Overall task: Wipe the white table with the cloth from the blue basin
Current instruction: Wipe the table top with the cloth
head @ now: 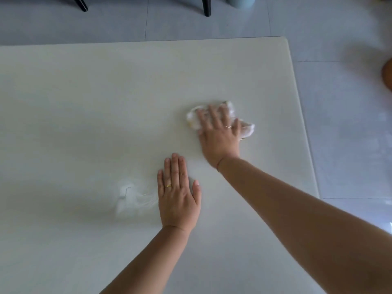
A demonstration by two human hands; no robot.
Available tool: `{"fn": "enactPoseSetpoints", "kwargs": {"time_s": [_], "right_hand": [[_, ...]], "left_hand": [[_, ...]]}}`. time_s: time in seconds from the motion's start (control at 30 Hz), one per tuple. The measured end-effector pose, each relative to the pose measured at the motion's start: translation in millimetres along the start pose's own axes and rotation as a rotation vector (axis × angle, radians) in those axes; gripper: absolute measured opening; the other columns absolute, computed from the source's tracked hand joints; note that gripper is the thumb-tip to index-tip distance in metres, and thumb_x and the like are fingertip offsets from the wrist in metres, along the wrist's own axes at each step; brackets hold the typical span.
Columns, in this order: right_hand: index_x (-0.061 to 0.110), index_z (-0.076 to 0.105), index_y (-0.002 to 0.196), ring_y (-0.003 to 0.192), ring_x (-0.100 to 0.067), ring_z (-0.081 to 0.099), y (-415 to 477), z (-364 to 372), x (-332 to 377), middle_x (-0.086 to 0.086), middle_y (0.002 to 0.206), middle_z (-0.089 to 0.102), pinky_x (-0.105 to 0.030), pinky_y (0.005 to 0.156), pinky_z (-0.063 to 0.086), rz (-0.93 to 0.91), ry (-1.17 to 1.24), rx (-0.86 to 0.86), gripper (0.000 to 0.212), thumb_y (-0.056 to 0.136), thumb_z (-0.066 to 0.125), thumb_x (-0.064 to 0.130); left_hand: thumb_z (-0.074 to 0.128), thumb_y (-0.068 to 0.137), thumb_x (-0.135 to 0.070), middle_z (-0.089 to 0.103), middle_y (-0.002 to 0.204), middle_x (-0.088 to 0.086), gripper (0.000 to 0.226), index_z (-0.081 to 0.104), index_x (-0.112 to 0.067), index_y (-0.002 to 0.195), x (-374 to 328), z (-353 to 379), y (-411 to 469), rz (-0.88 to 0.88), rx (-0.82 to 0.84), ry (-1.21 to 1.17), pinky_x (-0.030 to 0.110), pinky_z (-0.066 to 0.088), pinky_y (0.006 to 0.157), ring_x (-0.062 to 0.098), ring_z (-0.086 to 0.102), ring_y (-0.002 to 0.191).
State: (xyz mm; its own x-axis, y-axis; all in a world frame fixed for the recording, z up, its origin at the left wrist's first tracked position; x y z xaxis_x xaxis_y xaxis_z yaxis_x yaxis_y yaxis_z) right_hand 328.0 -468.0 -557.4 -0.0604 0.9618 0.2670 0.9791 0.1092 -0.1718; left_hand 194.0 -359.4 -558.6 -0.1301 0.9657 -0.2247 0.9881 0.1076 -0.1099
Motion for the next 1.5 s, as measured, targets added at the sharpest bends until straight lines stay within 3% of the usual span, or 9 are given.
{"fn": "enactPoseSetpoints", "kwargs": {"time_s": [0.13,0.37,0.57,0.8,0.9,1.03,1.23,1.43,1.5], "right_hand": [[0.038,0.014,0.149,0.147,-0.022,0.007,11.0,-14.7,-36.1,0.007,0.159,0.015,-0.046,0.114,0.005,-0.440,-0.135,0.089,0.052,0.099,0.029,0.043],[0.036,0.010,0.150,0.147,-0.022,-0.003,63.2,-23.6,-48.6,0.005,0.160,0.007,-0.052,0.115,-0.008,0.247,0.043,-0.067,0.051,0.100,0.022,0.037],[0.034,0.010,0.150,0.147,-0.021,0.004,54.6,-22.9,-44.5,0.005,0.160,0.011,-0.047,0.116,0.000,-0.356,-0.184,0.038,0.052,0.100,0.023,0.042],[0.032,0.012,0.150,0.147,-0.021,-0.002,105.5,-33.3,-52.6,0.005,0.160,0.009,-0.050,0.115,-0.008,0.331,0.067,-0.103,0.052,0.100,0.022,0.040],[0.032,0.009,0.150,0.147,-0.021,-0.005,94.0,-17.6,-5.6,0.006,0.160,0.008,-0.050,0.114,-0.010,0.056,0.003,-0.029,0.053,0.099,0.022,0.041],[0.035,0.008,0.150,0.147,-0.019,0.003,110.7,-32.1,-42.4,0.008,0.159,0.010,-0.049,0.115,0.000,-0.309,-0.179,0.033,0.054,0.099,0.023,0.045],[0.034,0.006,0.150,0.147,-0.021,-0.005,158.2,-38.5,-54.6,0.006,0.160,0.004,-0.055,0.113,-0.009,0.286,0.001,-0.083,0.054,0.099,0.020,0.045],[0.037,0.005,0.150,0.147,-0.020,-0.001,162.0,-29.2,-5.9,0.009,0.160,0.006,-0.052,0.114,-0.005,-0.324,-0.159,0.064,0.054,0.098,0.020,0.047],[0.037,0.005,0.150,0.147,-0.018,0.000,181.0,-39.7,-40.5,0.009,0.160,0.008,-0.052,0.114,-0.002,-0.294,-0.196,0.039,0.054,0.099,0.020,0.047]], "left_hand": [[0.032,0.090,-0.039,0.029,0.154,0.015,0.067,0.035,-0.002,0.145,-4.1,-9.6,17.1,0.041,-0.005,-0.022,0.044,0.011,0.116,0.033,0.027,0.143],[0.020,0.096,-0.050,0.012,0.160,0.009,0.070,0.018,-0.007,0.151,-22.4,-17.5,127.7,0.103,-0.053,-0.009,0.039,0.000,0.119,0.024,0.007,0.148],[0.029,0.098,-0.048,0.010,0.161,0.007,0.069,0.014,-0.008,0.151,-17.2,-0.6,146.3,0.075,-0.057,0.011,0.038,-0.001,0.120,0.021,0.004,0.148],[0.023,0.094,-0.047,0.010,0.161,0.007,0.070,0.013,-0.010,0.152,-19.1,-3.1,145.5,0.069,-0.034,0.015,0.037,-0.001,0.120,0.021,0.004,0.149],[0.020,0.092,-0.049,0.015,0.160,0.008,0.072,0.017,-0.009,0.151,-20.2,-5.9,145.4,0.064,-0.032,0.017,0.038,0.002,0.120,0.022,0.008,0.148],[0.029,0.091,-0.047,0.022,0.158,0.010,0.070,0.026,-0.006,0.149,-20.8,-8.6,146.2,0.059,-0.039,-0.015,0.040,0.008,0.120,0.024,0.015,0.147],[0.035,0.089,-0.044,0.028,0.155,0.011,0.070,0.032,-0.005,0.147,-21.3,-9.5,148.1,0.055,-0.039,-0.023,0.040,0.012,0.118,0.026,0.023,0.145],[0.037,0.089,-0.043,0.029,0.155,0.011,0.069,0.033,-0.004,0.146,-21.6,-10.2,148.2,0.050,-0.038,-0.014,0.042,0.015,0.117,0.026,0.024,0.144],[0.036,0.089,-0.043,0.029,0.155,0.011,0.069,0.033,-0.004,0.146,-21.5,-10.1,148.0,0.055,-0.036,-0.011,0.042,0.015,0.117,0.026,0.023,0.144]]}}
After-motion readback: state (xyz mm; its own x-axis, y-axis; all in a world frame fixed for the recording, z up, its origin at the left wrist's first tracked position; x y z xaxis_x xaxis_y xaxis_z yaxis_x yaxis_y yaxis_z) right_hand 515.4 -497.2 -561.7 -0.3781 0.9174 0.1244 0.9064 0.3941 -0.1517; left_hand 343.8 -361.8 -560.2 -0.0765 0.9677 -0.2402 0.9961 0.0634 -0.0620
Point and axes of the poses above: each hand's wrist, its own y-axis towards the middle knuckle, its own z-axis out of the palm, x = y × z, the point moved 3 cm from there along y, towards the middle knuckle
